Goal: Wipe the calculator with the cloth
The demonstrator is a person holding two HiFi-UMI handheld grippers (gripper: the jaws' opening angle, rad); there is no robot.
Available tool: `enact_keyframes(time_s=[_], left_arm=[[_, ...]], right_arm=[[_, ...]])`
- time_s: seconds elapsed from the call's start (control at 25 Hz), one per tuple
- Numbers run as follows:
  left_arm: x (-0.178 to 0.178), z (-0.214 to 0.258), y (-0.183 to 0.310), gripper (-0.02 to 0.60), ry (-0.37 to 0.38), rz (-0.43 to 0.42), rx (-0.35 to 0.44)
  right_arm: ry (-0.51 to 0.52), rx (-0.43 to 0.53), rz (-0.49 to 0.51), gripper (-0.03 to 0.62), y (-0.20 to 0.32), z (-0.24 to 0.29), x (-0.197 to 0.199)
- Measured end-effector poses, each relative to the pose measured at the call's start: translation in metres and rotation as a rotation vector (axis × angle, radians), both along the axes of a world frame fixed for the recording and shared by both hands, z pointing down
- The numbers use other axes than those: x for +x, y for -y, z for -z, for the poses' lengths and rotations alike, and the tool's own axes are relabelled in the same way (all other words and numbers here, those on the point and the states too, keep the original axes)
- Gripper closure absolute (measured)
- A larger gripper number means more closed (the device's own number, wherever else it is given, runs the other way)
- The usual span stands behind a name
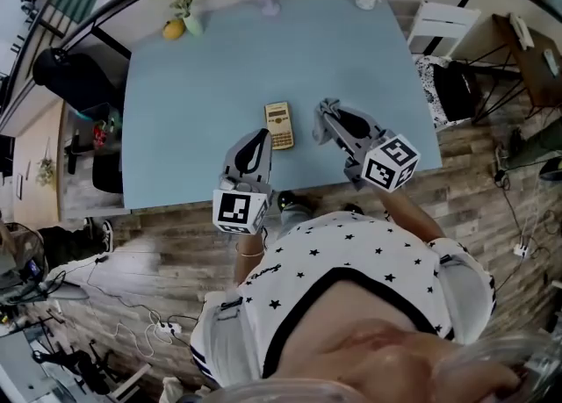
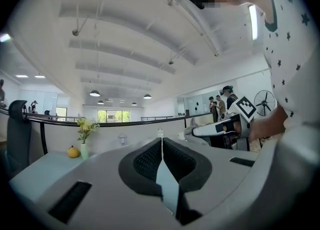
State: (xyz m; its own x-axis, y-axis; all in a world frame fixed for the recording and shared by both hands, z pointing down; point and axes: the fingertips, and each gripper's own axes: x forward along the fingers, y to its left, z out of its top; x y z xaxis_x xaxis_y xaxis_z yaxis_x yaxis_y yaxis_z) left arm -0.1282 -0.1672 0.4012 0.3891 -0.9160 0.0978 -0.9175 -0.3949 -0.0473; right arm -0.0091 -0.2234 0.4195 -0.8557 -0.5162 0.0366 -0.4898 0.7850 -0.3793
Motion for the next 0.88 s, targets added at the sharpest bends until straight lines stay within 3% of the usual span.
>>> enact_keyframes(time_s=[0.56,0.88], left_arm=[[-0.079,-0.018,0.02,0.551,0.005,-0.077,-0.035],[-0.106,-0.02,0.031,0.551,-0.002,-0.101,-0.026]], right_arm=[[-0.061,-0.029,-0.069,0.543,0.015,-0.027,-0.08],[-0.109,-0.045,-0.084,0.543,0.026,-0.046,-0.11]])
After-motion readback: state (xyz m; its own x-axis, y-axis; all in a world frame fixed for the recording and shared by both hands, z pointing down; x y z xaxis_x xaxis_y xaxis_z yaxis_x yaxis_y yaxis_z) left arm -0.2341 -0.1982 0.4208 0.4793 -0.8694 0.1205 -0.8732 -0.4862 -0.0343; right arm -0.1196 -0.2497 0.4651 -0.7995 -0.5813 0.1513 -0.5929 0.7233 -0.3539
